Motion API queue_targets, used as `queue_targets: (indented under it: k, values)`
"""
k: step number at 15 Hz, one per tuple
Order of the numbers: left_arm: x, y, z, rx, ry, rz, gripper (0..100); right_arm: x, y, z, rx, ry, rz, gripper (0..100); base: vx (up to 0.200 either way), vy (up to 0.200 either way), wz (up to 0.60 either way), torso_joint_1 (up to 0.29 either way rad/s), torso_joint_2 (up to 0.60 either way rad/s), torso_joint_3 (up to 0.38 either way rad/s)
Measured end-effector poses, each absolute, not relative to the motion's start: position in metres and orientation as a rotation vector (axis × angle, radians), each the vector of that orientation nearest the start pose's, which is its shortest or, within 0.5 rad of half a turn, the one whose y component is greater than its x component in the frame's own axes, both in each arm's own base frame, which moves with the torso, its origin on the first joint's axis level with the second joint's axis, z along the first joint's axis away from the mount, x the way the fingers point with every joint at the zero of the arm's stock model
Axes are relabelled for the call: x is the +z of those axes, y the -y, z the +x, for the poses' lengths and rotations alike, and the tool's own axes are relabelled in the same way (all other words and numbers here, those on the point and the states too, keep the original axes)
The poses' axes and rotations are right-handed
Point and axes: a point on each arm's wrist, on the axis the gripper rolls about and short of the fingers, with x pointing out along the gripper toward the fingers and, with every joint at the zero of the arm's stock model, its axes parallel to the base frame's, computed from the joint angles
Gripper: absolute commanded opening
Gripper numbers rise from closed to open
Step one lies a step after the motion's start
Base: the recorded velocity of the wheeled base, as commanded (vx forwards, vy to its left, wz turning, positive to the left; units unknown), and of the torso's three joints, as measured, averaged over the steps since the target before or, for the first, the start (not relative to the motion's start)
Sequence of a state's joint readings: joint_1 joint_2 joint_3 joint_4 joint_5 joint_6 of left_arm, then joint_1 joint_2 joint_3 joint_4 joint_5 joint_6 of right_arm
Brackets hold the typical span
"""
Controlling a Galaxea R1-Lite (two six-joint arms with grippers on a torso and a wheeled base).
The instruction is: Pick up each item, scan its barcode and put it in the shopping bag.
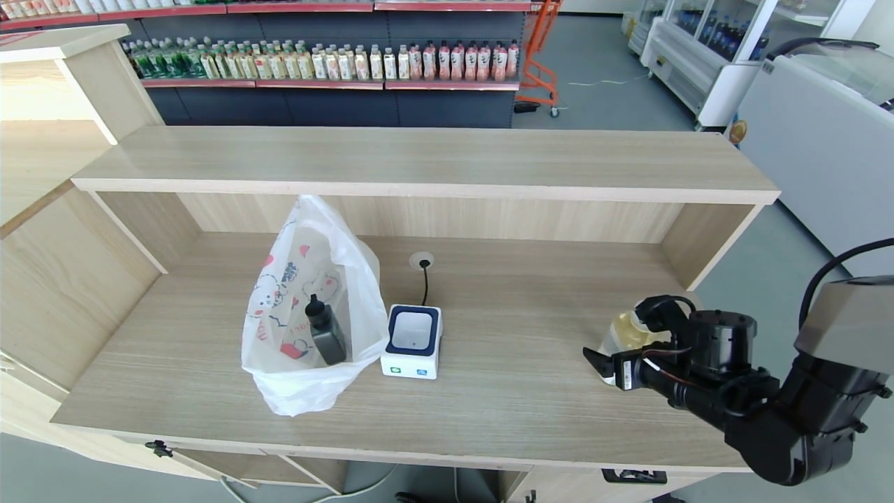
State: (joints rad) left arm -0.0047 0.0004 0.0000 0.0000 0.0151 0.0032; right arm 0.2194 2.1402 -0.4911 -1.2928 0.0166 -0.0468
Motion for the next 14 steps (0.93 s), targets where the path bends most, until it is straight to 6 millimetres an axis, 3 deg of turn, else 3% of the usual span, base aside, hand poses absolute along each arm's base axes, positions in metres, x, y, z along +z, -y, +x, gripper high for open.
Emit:
queue_targets:
  k: [5,6,14]
  values:
    - [0.075,0.000,-0.023,0.010,0.000,0.003,100,0.032,-0.078,0.325,0.267,-0.304,-0.117,100,0.000,0.000,0.00,0.000,0.00,0.000]
    - [0.075,0.000,-0.023,0.010,0.000,0.003,100,0.032,-0.079,0.328,0.268,-0.287,-0.123,0,0.000,0.000,0.00,0.000,0.00,0.000]
    - [0.075,0.000,-0.023,0.010,0.000,0.003,100,0.028,-0.085,0.344,0.278,-0.251,-0.154,0,0.000,0.000,0.00,0.000,0.00,0.000]
